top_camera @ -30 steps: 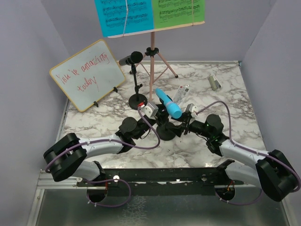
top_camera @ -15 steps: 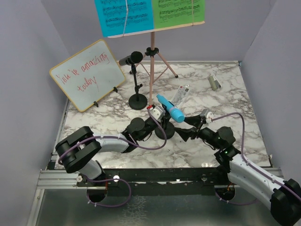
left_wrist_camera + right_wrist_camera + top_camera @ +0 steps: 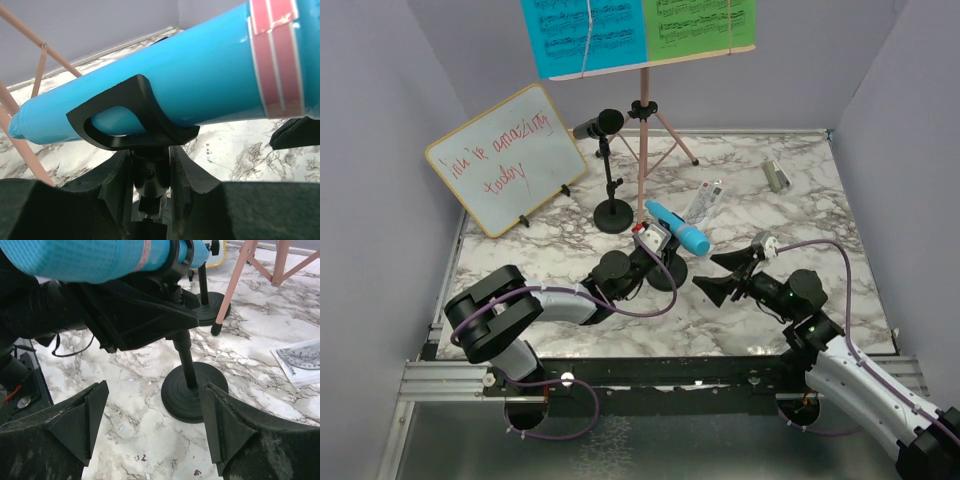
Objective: Pack up the instrument practice props
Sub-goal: Adjust the microphone stand with the microphone at the center of the board, then remove the microphone from the microphone stand.
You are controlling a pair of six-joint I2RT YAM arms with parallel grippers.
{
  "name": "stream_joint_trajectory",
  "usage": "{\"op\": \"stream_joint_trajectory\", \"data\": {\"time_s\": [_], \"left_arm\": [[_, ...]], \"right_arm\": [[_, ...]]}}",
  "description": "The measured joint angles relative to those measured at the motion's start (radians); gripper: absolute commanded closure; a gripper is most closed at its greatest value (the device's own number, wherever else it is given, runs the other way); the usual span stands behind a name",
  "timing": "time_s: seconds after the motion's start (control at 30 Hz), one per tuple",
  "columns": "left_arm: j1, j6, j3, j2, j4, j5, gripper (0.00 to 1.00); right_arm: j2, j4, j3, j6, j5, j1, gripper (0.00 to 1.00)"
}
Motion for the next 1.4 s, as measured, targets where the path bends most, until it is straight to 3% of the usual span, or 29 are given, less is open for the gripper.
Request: {"op": "stream_joint_trajectory", "data": {"time_s": [0.23, 0.6, 0.87, 1.13, 1.4], "left_arm": [[0.0, 0.005, 0.0, 0.006, 0.0, -0.01, 0.54], [0.001, 0.023, -0.017, 0.003, -0.001, -0.013, 0.36], [0.002, 0.023, -0.029, -0.026, 0.002, -0.013, 0.34], [0.008, 0.014, -0.043, -0.027, 0.013, -0.013, 0.35], [0.05, -0.054, -0.063, -0.027, 0.06, 0.016, 0.38]], "right_arm": [[-0.002, -0.12, 0.13, 0.055, -0.001, 0.0, 0.14], [0.021, -0.183, 0.273, 0.151, -0.041, 0.0, 0.11], [0.104, -0.182, 0.357, 0.225, -0.045, 0.0, 0.11], [0.18, -0.205, 0.406, 0.254, -0.018, 0.0, 0.18], [0.145, -0.282, 0.395, 0.23, 0.073, 0.0, 0.39]]}}
